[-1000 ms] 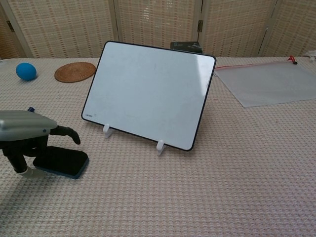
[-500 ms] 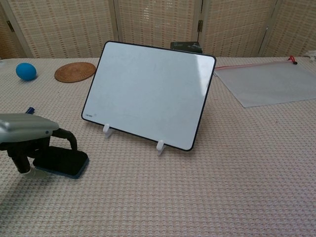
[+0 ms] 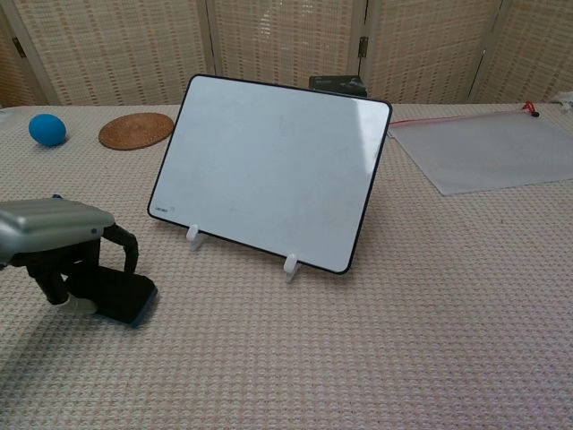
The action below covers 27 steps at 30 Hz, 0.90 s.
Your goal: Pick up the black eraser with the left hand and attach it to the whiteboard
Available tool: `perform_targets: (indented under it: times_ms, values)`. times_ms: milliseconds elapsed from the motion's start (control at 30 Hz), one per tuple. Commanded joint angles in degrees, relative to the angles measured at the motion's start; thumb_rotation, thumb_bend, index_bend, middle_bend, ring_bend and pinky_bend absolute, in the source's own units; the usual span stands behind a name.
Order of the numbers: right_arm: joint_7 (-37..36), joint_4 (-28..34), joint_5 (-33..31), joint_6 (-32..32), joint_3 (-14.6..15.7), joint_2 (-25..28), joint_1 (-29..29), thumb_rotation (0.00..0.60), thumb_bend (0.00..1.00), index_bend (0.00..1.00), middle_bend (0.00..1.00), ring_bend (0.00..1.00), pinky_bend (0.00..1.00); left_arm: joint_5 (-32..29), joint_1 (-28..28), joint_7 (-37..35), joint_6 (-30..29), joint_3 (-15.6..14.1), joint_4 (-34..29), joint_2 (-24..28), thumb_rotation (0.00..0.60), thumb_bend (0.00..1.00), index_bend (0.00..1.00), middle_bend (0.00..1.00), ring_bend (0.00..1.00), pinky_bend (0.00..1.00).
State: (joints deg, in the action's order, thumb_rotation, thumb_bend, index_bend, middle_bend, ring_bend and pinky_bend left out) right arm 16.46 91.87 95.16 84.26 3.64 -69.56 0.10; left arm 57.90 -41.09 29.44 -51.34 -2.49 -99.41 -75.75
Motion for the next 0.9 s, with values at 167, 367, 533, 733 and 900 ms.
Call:
perform_targets:
  times_ms: [167, 367, 533, 733, 900]
  values:
    - [-0.08, 0.04, 0.08, 0.16, 0.10, 0.06, -0.04, 0.600, 0.29, 0.00, 0.00, 0.00, 0.00, 4.29, 1.80, -3.32, -2.94, 0.59, 1.38, -1.23, 0.600, 0.32, 0.63, 1.00, 0.96, 1.00]
    - [-0.27, 0.06, 0.35, 0.36, 0.27, 0.19, -0.07, 0.600, 0.29, 0.00, 0.00, 0.00, 0.00, 12.09, 5.17, -8.77, -11.69, 2.81, 3.30, -3.99, 0.600, 0.31, 0.67, 1.00, 0.96, 1.00]
    - [-0.50, 0.18, 0.74, 0.64, 0.48, 0.37, -0.14, 0.600, 0.29, 0.00, 0.00, 0.00, 0.00, 19.71, 7.92, -10.02, -20.85, 3.86, 9.53, -10.80, 0.600, 0.31, 0.68, 1.00, 0.98, 1.00]
    - [-1.08, 0.36, 1.20, 0.76, 0.82, 0.76, -0.17, 0.600, 0.29, 0.00, 0.00, 0.00, 0.00, 23.57, 8.69, -5.59, -28.18, 7.05, 17.55, -21.20, 0.600, 0.31, 0.68, 1.00, 0.98, 1.00]
    - [-2.25, 0.54, 1.49, 1.01, 0.98, 1.47, -0.17, 0.600, 0.29, 0.00, 0.00, 0.00, 0.00, 25.70, 7.10, -0.27, -30.79, 9.89, 23.16, -28.96, 0.600, 0.31, 0.68, 1.00, 0.98, 1.00]
